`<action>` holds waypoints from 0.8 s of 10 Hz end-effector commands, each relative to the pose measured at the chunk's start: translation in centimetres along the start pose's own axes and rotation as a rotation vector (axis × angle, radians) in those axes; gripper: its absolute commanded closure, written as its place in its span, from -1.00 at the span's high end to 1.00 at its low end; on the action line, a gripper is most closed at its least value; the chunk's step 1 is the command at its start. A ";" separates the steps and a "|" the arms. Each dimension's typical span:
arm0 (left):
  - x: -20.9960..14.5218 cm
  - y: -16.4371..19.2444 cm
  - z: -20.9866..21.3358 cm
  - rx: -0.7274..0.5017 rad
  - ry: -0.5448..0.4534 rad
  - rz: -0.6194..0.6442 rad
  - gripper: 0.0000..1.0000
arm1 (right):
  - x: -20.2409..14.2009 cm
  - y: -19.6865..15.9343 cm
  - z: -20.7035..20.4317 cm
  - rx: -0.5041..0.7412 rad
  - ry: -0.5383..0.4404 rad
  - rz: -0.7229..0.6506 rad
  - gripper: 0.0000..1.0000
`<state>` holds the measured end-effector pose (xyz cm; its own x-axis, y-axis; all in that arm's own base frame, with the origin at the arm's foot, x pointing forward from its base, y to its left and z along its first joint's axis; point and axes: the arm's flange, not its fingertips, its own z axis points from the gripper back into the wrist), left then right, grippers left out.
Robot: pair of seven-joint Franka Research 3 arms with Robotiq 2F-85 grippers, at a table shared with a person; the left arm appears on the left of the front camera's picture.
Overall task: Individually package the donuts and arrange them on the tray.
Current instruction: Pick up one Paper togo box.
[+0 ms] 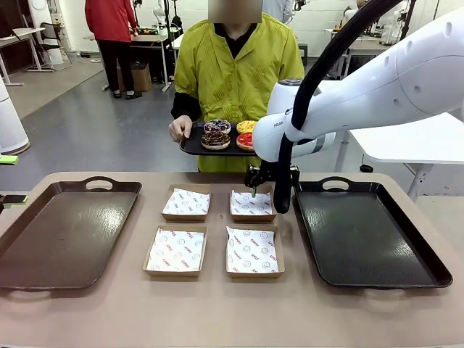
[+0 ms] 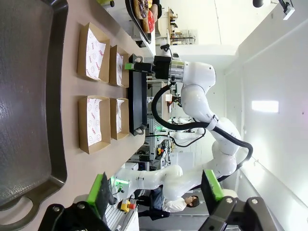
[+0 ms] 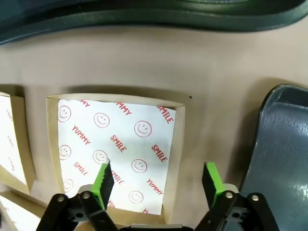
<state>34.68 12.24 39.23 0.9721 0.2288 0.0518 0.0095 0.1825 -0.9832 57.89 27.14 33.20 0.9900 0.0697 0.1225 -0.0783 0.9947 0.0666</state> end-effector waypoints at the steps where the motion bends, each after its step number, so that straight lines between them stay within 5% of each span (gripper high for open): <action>1: 0.1 -0.1 0.0 -0.015 -0.014 -0.008 1.00 | 0.7 -0.1 -0.2 -0.030 0.004 -0.025 -0.18; 2: 0.1 -0.1 0.0 -0.015 -0.014 -0.008 1.00 | 0.7 -0.3 -0.4 -0.028 0.010 -0.032 -1.00; 4: 0.1 -0.1 0.0 -0.015 -0.014 -0.008 1.00 | 0.7 -0.6 -0.6 -0.014 0.033 -0.040 -1.00; 5: 0.1 -0.1 0.0 -0.015 -0.014 -0.008 1.00 | 0.7 -0.7 -0.6 -0.013 0.037 -0.044 -0.73; 6: 0.1 -0.1 0.0 -0.015 -0.014 -0.008 1.00 | 0.7 -0.8 -0.6 -0.009 0.040 -0.049 -0.93; 8: 0.1 -0.1 0.0 -0.015 -0.014 -0.008 1.00 | 0.7 -0.9 -0.6 -0.010 0.044 -0.062 -1.00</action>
<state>34.68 12.24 39.23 0.9721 0.2287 0.0518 0.0095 0.1825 -0.9832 58.11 26.02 32.67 0.9947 0.0475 0.0907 -0.0524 0.9972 0.0526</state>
